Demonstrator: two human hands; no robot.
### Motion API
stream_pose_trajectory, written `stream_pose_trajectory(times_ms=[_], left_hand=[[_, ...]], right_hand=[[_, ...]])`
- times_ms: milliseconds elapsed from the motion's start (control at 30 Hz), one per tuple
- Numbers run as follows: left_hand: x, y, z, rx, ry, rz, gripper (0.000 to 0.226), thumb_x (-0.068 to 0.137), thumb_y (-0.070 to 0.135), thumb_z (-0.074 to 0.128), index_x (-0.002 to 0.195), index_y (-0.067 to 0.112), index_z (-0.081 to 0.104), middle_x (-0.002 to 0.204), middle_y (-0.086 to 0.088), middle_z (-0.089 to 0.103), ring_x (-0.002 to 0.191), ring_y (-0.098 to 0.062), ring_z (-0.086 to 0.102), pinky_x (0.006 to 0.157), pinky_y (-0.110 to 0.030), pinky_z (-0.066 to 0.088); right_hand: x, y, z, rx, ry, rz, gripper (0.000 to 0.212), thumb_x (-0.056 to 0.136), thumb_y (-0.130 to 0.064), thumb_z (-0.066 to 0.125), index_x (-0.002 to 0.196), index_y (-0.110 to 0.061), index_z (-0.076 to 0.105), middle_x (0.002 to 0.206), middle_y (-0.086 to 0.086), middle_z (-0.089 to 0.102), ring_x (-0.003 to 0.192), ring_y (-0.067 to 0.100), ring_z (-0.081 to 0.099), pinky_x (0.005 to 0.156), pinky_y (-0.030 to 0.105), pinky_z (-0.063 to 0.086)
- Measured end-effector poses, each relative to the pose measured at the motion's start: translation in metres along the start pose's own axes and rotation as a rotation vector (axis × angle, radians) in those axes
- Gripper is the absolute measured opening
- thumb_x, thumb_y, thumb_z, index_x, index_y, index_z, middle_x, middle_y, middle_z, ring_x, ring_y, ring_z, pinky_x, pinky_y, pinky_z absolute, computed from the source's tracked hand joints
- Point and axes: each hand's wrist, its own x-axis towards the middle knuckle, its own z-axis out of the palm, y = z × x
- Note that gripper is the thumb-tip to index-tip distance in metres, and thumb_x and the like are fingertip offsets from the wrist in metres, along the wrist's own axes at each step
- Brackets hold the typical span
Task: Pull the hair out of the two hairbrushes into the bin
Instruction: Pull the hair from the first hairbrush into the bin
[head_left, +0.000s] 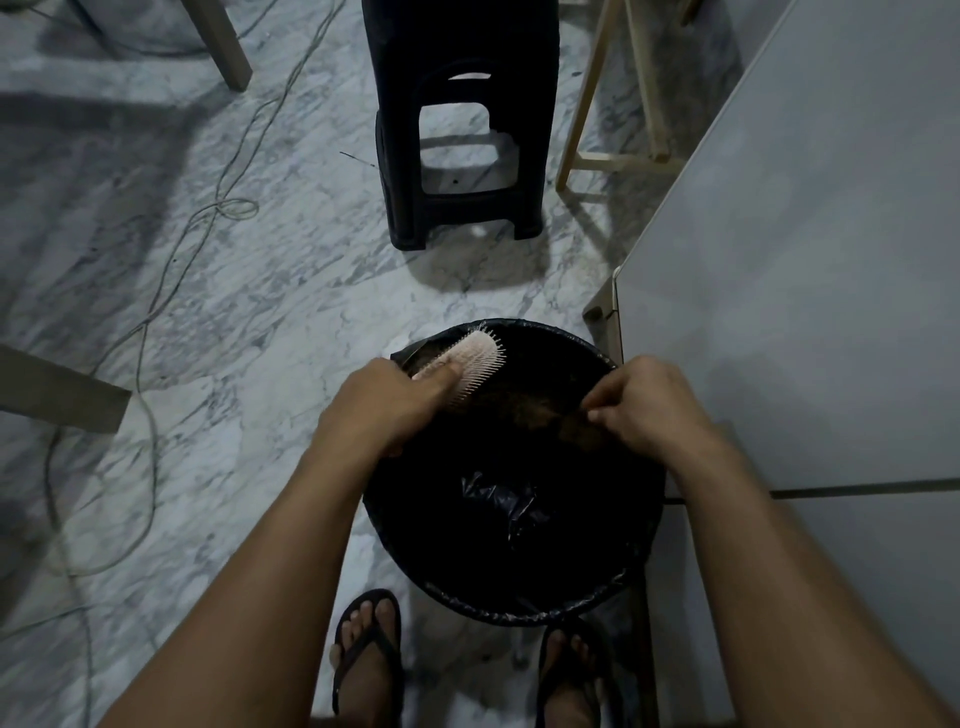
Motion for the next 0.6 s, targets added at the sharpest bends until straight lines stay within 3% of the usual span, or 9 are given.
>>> stream_pose_trajectory(times_ms=[100, 167, 200, 233, 300, 367, 467, 533, 600], left_hand=[[-0.004, 0.008, 0.004, -0.049, -0.02, 0.032, 0.067, 0.077, 0.07, 0.057, 0.063, 0.005, 0.063, 0.056, -0.008, 0.06, 0.049, -0.026, 0.059, 0.057, -0.029, 0.045], [-0.009, 0.014, 0.006, -0.099, -0.011, 0.063, 0.072, 0.076, 0.071, 0.057, 0.065, 0.0, 0.066, 0.053, -0.008, 0.059, 0.045, -0.025, 0.056, 0.055, -0.029, 0.044], [-0.011, 0.018, 0.007, -0.127, -0.001, 0.088, 0.076, 0.076, 0.071, 0.057, 0.067, -0.003, 0.067, 0.051, -0.008, 0.059, 0.044, -0.025, 0.056, 0.055, -0.03, 0.044], [-0.013, 0.021, 0.008, -0.152, 0.013, 0.114, 0.078, 0.076, 0.071, 0.057, 0.068, -0.006, 0.066, 0.05, -0.008, 0.058, 0.043, -0.025, 0.055, 0.055, -0.031, 0.044], [-0.016, 0.028, 0.01, -0.181, 0.038, 0.163, 0.078, 0.075, 0.072, 0.057, 0.064, -0.006, 0.062, 0.048, -0.008, 0.054, 0.045, -0.026, 0.055, 0.054, -0.033, 0.043], [-0.018, 0.032, 0.012, -0.163, 0.053, 0.195, 0.071, 0.074, 0.073, 0.057, 0.058, 0.004, 0.059, 0.047, -0.006, 0.052, 0.052, -0.029, 0.06, 0.055, -0.036, 0.044], [-0.021, 0.036, 0.012, -0.167, 0.049, 0.192, 0.072, 0.072, 0.075, 0.056, 0.057, 0.005, 0.06, 0.045, -0.003, 0.053, 0.054, -0.031, 0.063, 0.056, -0.037, 0.048], [-0.021, 0.037, 0.011, -0.187, 0.06, 0.18, 0.073, 0.072, 0.074, 0.057, 0.058, 0.003, 0.062, 0.046, -0.003, 0.057, 0.051, -0.028, 0.062, 0.056, -0.035, 0.047], [-0.019, 0.035, 0.01, -0.197, 0.083, 0.163, 0.077, 0.073, 0.074, 0.057, 0.066, -0.002, 0.065, 0.052, -0.007, 0.061, 0.053, -0.03, 0.064, 0.056, -0.037, 0.049]], right_hand=[[-0.004, -0.018, 0.003, 0.108, -0.168, -0.129, 0.07, 0.066, -0.019, 0.079, 0.132, -0.022, 0.056, 0.133, -0.001, 0.061, 0.122, 0.015, 0.056, 0.1, 0.022, 0.04], [-0.006, -0.032, 0.008, 0.434, -0.227, -0.124, 0.092, 0.057, -0.02, 0.081, 0.141, -0.02, 0.044, 0.138, -0.001, 0.055, 0.124, 0.013, 0.054, 0.105, 0.027, 0.04], [-0.006, -0.036, 0.012, 0.643, -0.258, -0.112, 0.093, 0.054, -0.018, 0.08, 0.14, -0.019, 0.043, 0.138, 0.0, 0.055, 0.122, 0.013, 0.056, 0.105, 0.033, 0.043], [-0.006, -0.039, 0.015, 0.841, -0.3, -0.094, 0.088, 0.056, -0.012, 0.078, 0.137, -0.018, 0.043, 0.136, 0.003, 0.057, 0.119, 0.014, 0.059, 0.101, 0.035, 0.048], [-0.008, -0.043, 0.018, 1.115, -0.388, -0.038, 0.068, 0.072, 0.008, 0.066, 0.133, -0.01, 0.043, 0.124, 0.008, 0.065, 0.104, 0.015, 0.067, 0.079, 0.027, 0.056], [-0.015, -0.046, 0.014, 1.193, -0.448, -0.043, 0.046, 0.081, 0.015, 0.057, 0.123, -0.003, 0.051, 0.106, 0.011, 0.071, 0.085, 0.016, 0.072, 0.063, 0.022, 0.055], [-0.015, -0.043, 0.014, 1.109, -0.444, -0.09, 0.022, 0.085, 0.007, 0.059, 0.106, 0.002, 0.064, 0.097, 0.02, 0.073, 0.083, 0.025, 0.07, 0.079, 0.033, 0.057], [-0.012, -0.037, 0.014, 0.934, -0.386, -0.114, 0.013, 0.088, -0.003, 0.06, 0.097, -0.001, 0.069, 0.076, 0.012, 0.072, 0.07, 0.019, 0.065, 0.074, 0.033, 0.052], [-0.01, -0.032, 0.009, 0.781, -0.364, -0.148, 0.017, 0.091, -0.012, 0.059, 0.085, -0.013, 0.075, 0.06, -0.003, 0.063, 0.06, 0.013, 0.054, 0.064, 0.026, 0.044]])
